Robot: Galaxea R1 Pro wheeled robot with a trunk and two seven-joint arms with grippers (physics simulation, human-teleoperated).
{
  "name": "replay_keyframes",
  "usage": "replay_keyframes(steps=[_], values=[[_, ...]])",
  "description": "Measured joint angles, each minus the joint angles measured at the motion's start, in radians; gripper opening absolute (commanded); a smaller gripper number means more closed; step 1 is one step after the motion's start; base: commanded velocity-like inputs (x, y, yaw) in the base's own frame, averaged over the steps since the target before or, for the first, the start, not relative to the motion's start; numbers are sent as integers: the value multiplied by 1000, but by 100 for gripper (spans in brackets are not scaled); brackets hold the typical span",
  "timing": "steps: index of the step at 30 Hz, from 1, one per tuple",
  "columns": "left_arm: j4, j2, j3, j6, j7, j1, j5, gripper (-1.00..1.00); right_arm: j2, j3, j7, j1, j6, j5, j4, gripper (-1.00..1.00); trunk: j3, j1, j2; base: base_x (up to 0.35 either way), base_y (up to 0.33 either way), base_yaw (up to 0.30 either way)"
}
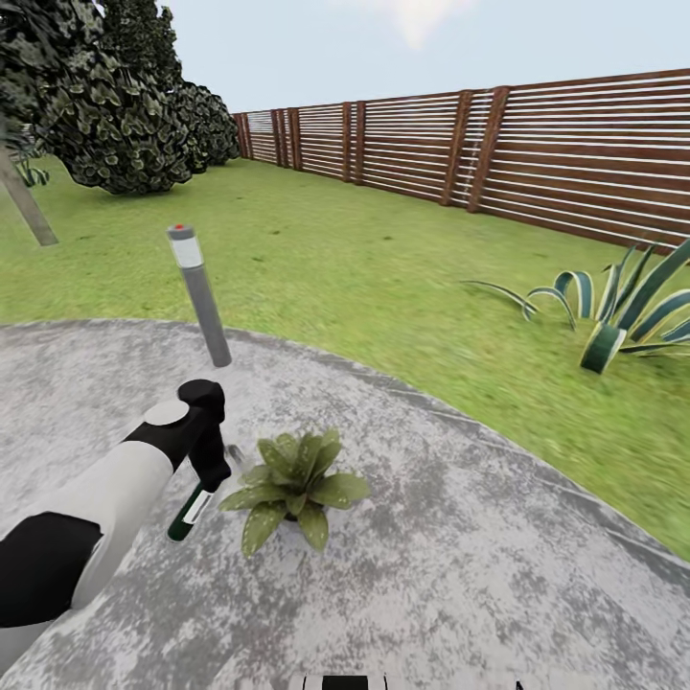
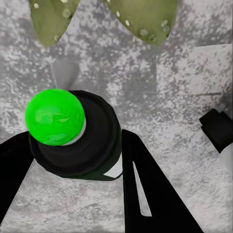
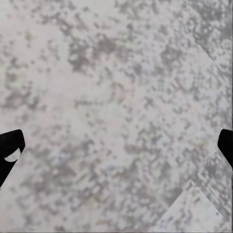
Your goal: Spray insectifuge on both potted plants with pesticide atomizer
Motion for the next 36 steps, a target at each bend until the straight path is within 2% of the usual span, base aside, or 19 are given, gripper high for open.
replay_keyframes(steps=[8, 13, 18, 24, 27, 28, 31, 34, 36], values=[[0, -1, -6, 0, 0, 0, 0, -100, -8, 1, 0, 0, 0, 3, -1, 100, 0, 1, 0, 92, -235, 3], [1, -1, -5, 0, 0, 0, -21, -100, -3, 1, 0, 0, 0, 3, -3, 100, 0, 1, 0, -137, -267, 4], [1, 0, -6, 0, 0, 0, -24, -100, -1, -1, -2, 0, 0, 3, -3, 100, 0, 1, 0, -62, -247, 223], [2, 1, -5, 0, 0, 0, -24, -100, -1, -1, -1, 0, 0, 3, -3, 100, 0, 1, 0, -2, -24, 276], [2, 12, -2, 0, 0, 5, -25, -100, -1, -1, -1, 0, 0, 3, -4, 100, 0, 1, 0, 0, -1, 267], [2, 17, 0, 0, 0, 10, -25, -100, -1, -1, -1, 0, 0, 2, -4, 100, 0, 1, 0, 0, 0, 132], [0, 57, 7, 0, 0, 46, -26, -100, 0, -1, -2, 0, 0, 1, -4, 100, 0, 1, 0, 0, 0, 30], [0, 63, 9, 0, 0, 94, -27, -100, 0, -1, -2, 0, 0, 1, -4, 100, 0, 1, 0, 0, 0, 5], [-12, 65, 14, -1, 0, 192, -26, -100, 0, -1, -2, 0, 0, 1, -4, 100, 0, 1, 0, 0, 0, 0]])
